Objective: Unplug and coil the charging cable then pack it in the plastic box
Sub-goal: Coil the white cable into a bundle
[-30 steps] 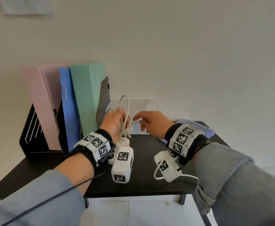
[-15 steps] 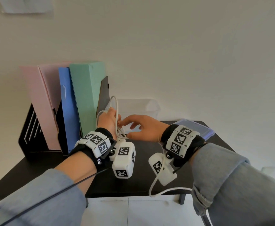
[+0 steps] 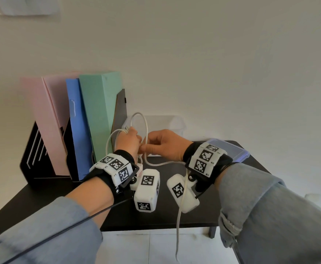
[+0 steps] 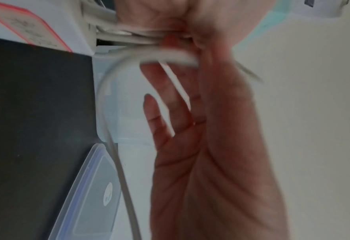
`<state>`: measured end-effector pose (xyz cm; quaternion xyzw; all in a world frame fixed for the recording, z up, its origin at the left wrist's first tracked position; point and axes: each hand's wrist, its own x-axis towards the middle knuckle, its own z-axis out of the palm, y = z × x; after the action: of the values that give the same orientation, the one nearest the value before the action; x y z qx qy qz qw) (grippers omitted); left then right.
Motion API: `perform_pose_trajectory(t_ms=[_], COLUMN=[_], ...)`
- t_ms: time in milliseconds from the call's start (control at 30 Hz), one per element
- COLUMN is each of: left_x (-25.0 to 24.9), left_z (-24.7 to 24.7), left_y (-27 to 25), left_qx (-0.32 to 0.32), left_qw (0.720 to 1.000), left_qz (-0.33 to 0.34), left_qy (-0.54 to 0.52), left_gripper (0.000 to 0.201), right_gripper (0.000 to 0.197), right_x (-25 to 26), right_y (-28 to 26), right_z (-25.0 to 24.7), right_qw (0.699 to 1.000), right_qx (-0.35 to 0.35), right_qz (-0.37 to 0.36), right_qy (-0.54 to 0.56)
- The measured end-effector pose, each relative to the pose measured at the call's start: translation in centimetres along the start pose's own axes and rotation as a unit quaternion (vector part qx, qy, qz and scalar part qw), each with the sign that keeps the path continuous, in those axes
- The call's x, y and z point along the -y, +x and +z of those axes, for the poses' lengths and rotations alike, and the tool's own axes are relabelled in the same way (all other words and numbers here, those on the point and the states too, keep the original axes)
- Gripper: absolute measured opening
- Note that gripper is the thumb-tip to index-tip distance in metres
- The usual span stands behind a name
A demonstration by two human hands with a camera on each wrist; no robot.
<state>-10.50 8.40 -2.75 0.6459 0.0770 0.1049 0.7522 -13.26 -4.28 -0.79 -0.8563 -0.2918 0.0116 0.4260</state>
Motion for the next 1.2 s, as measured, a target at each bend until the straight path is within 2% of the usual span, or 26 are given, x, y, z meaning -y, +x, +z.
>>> perform_pose_trajectory(t_ms=[67,167,267,367,467,600,733,833,900,1000,1200], left_x=[-0.1,-0.8,-1.6,-2.1,-2.4,-2.6,-2.5,-2.3,-2.3,-2.5,-3.0], left_z=[-0.1,-0.9,-1.8,-2.1,-1.9,-1.6,-1.4,-1.3,-1.3,-1.7,-2.7], left_y=[-0.2,-0.3,-0.4,-0.6,-0.9,-1.0,-0.6,-0.2,0.2,0.8,1.5], left_qx=[0.055,0.13,0.209,0.251,0.274,0.281,0.276,0.257,0.246,0.219,0.156], left_qw=[0.996,0.981,0.959,0.942,0.931,0.916,0.9,0.904,0.908,0.917,0.927], left_qz=[-0.015,-0.046,-0.09,-0.104,-0.099,-0.085,-0.077,-0.056,-0.046,-0.028,0.001], left_qy=[-0.068,-0.134,-0.169,-0.196,-0.22,-0.273,-0.329,-0.336,-0.336,-0.332,-0.34], left_gripper=[0.037,0.04,0.042,0.045,0.054,0.058,0.057,0.042,0.037,0.037,0.037], right_gripper=[0.016,0.017,0.022,0.025,0.025,0.023,0.025,0.013,0.018,0.044,0.019], right_x=[-0.4,-1.2,-2.7,-4.3,-5.3,-5.0,-3.9,-3.0,-3.0,-3.5,-4.6], right_y=[0.0,0.0,-0.1,-0.4,-0.5,-0.8,-1.3,-1.6,-1.7,-1.8,-2.3], right_z=[-0.6,-1.8,-3.1,-3.7,-3.5,-2.8,-1.9,-1.5,-1.4,-1.3,-2.1], right_qw=[0.997,0.974,0.954,0.942,0.943,0.948,0.979,0.988,0.987,0.982,0.956], right_qx=[-0.031,-0.118,-0.213,-0.251,-0.227,-0.151,-0.053,0.009,0.049,0.076,0.079], right_qz=[0.027,0.081,0.113,0.142,0.154,0.164,0.164,0.151,0.146,0.169,0.21], right_qy=[0.064,0.175,0.18,0.174,0.187,0.228,0.111,0.0,-0.049,-0.039,-0.187])
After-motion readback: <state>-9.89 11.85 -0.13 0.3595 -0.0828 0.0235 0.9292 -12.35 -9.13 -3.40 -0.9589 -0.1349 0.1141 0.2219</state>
